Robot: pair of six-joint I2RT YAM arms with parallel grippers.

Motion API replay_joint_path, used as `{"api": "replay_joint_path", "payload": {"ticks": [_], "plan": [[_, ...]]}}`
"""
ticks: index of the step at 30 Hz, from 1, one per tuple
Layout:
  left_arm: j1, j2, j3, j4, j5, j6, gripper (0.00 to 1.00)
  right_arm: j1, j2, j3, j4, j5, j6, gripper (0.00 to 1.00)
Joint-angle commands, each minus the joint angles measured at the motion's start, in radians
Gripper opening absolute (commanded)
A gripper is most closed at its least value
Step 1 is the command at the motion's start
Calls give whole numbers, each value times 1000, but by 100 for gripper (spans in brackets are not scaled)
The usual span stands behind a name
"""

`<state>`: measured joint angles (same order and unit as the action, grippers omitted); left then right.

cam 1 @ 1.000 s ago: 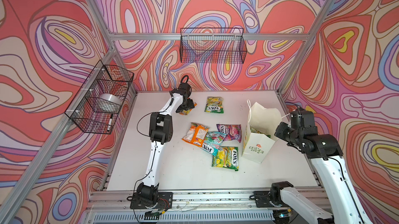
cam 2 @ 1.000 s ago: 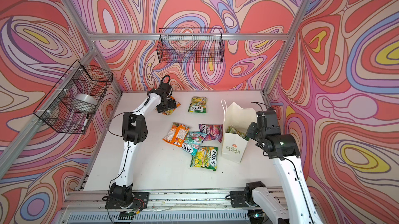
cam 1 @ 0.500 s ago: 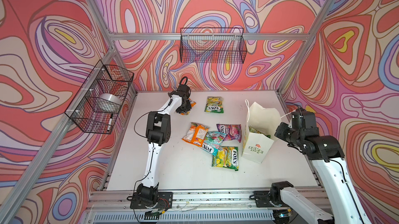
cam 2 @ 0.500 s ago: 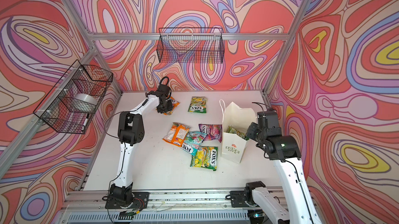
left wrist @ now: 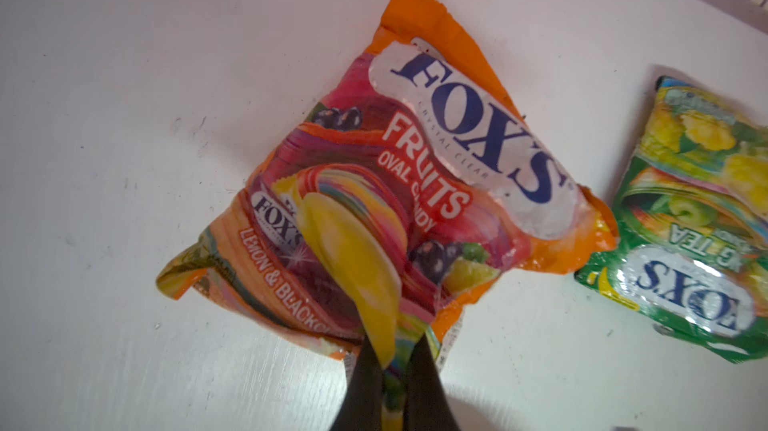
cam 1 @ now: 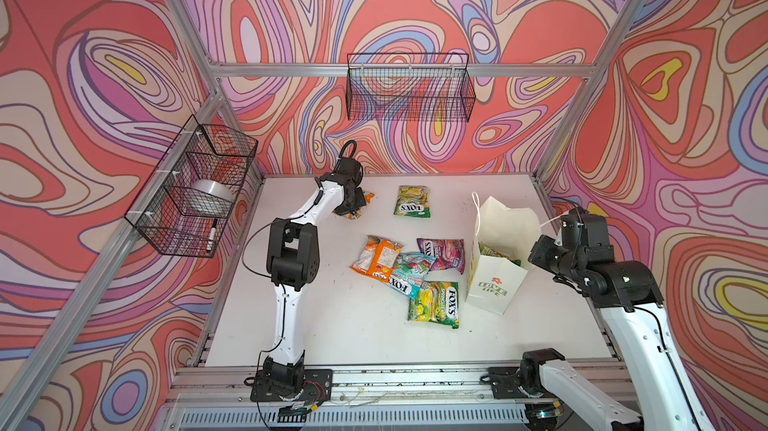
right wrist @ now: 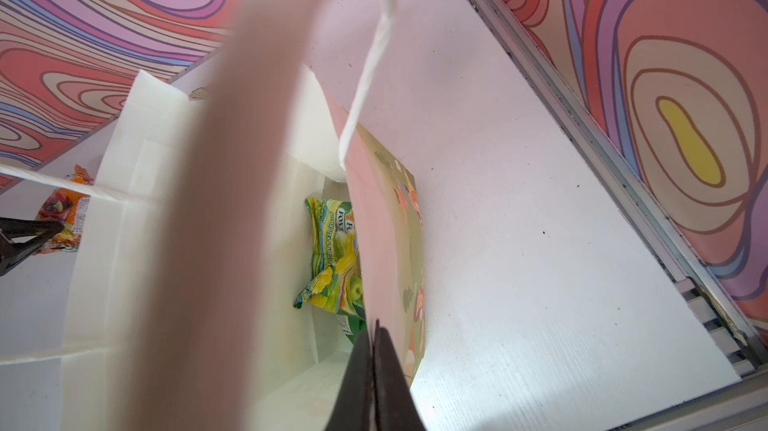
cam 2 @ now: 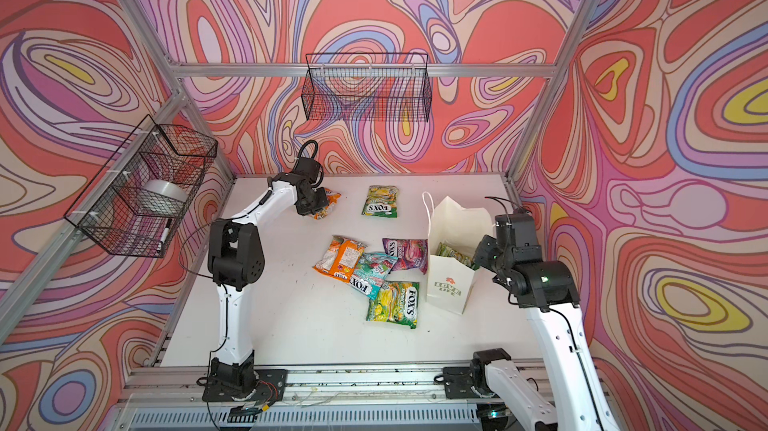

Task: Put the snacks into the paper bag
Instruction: 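Grasp the orange Fox's Fruits packet with the left gripper, then lift the orange Fruits packet with the left gripper and carry it over the bag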

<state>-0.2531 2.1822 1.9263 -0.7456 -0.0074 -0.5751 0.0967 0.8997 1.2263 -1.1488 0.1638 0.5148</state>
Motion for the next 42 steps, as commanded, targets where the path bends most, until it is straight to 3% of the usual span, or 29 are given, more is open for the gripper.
{"api": "replay_joint_path", "payload": {"ticks": [1,10,24,34,42], "plan": [[8,-99,-40,26,-3,-25,2,-3,-2,4,48,3,-13,0],[8,-301,-232,103,78,-77,0,-4,0,4,64,14,-22,0],[3,-558,-414,56,155,-51,0,-3,9,-2,92,30,-36,0],[-20,-757,-436,-23,141,-4,0,-4,5,-2,90,4,-42,0],[-125,-794,-287,-106,117,15,1,-4,-3,-4,110,10,-32,0]]}}
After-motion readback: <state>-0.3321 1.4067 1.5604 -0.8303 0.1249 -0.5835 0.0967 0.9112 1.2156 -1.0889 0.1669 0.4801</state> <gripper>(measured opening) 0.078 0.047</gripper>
